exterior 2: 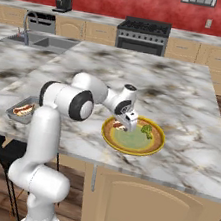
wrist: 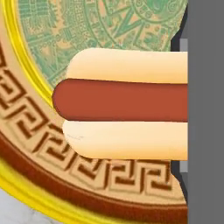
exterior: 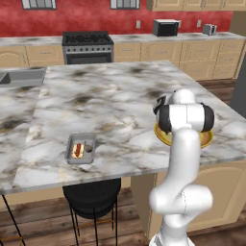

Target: Place one cooked food and one vegetable from the large plate to each tupperware container.

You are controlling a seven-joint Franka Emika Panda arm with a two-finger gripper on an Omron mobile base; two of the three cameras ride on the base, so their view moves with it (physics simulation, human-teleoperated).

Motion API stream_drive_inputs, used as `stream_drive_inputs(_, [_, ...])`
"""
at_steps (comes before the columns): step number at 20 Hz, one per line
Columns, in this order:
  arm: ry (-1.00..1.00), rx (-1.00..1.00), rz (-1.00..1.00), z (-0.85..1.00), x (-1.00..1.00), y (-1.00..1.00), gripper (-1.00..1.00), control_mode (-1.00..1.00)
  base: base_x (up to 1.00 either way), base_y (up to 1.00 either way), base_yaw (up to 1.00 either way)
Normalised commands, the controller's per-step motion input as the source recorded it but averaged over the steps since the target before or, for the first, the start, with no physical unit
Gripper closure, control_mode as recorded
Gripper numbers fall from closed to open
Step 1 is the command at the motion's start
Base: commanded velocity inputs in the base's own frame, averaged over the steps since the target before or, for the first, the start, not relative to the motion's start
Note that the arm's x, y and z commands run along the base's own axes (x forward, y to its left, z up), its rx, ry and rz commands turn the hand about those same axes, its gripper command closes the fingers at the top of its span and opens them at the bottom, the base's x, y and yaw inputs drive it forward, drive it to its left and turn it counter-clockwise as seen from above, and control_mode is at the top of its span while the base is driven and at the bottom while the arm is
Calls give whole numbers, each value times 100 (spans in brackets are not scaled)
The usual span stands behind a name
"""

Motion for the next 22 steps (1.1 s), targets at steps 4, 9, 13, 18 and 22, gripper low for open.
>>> stream_drive_inputs(4, [-2, 4, 0, 72, -99, 1, 100, -100, 0, 0, 0])
stream_drive_inputs(9, [0, 3, 0, 79, -99, 12, 100, -100, 0, 0, 0])
stream_drive_inputs(13, [-1, 1, 0, 65, -88, 54, 100, -100, 0, 0, 0])
stream_drive_inputs(18, [-3, 0, 2, 54, -63, 57, 100, -100, 0, 0, 0])
stream_drive_inputs(22, [-18, -4, 6, 35, -50, 57, 100, -100, 0, 0, 0])
